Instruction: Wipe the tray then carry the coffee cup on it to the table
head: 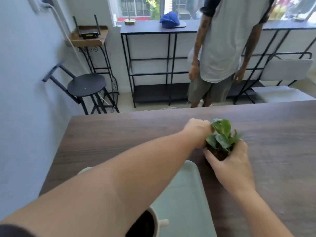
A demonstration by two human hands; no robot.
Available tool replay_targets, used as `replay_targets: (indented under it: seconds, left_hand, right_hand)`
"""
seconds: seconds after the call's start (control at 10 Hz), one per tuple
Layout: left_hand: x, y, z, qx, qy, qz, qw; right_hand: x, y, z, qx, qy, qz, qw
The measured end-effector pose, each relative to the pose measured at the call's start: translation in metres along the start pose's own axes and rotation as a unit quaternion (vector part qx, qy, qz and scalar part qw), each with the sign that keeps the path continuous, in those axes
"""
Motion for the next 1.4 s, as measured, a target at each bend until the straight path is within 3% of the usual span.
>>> replay_targets:
  seconds: [0.3, 0.5, 0.6, 0.8, 0.9, 1.2, 1.3, 1.4]
  left_hand:
    - [-0.014, 0.039, -0.036, 0.026, 0.061, 0.052, 0.996]
    - [-0.012, 0.116, -0.134, 0.118, 0.144, 0.089, 0.978]
    - [-0.016, 0.155, -0.198, 0.182, 0.125, 0.054, 0.974]
    - [-0.038, 0.205, -0.302, 0.325, 0.135, -0.016, 0.936]
    - [-0.048, 0.217, -0.325, 0.358, 0.138, -0.036, 0.923]
    - [-0.066, 0.231, -0.334, 0.348, 0.089, -0.045, 0.932]
    - [-0.056, 0.236, -0.331, 0.353, 0.080, -0.060, 0.930]
    - [-0.043, 0.249, -0.322, 0.370, 0.056, 0.016, 0.927]
  right_hand:
    - [-0.002, -0.002, -0.012, 0.021, 0.031, -0.001, 0.999]
    - [-0.033, -0.007, -0.071, 0.083, -0.020, -0.022, 0.996]
    - [-0.070, -0.013, -0.121, 0.159, -0.078, -0.072, 0.982]
    - [-0.161, -0.031, -0.205, 0.229, -0.108, -0.184, 0.950]
    - [-0.195, -0.035, -0.228, 0.251, -0.098, -0.213, 0.939]
    - [-0.227, -0.024, -0.232, 0.281, -0.050, -0.266, 0.921]
    - [-0.209, -0.024, -0.235, 0.241, -0.048, -0.316, 0.916]
    - [-0.169, -0.012, -0.210, 0.216, -0.068, -0.288, 0.931]
Point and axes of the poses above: each hand's wrist, its own y-axis away from the middle knuckle, its own x-axis out of the back of the hand, z = x × y, the point moved 2 cm from there along -y, towards the middle knuckle, and after that the axes turned 9 degrees about x, right-handed, at the moved point
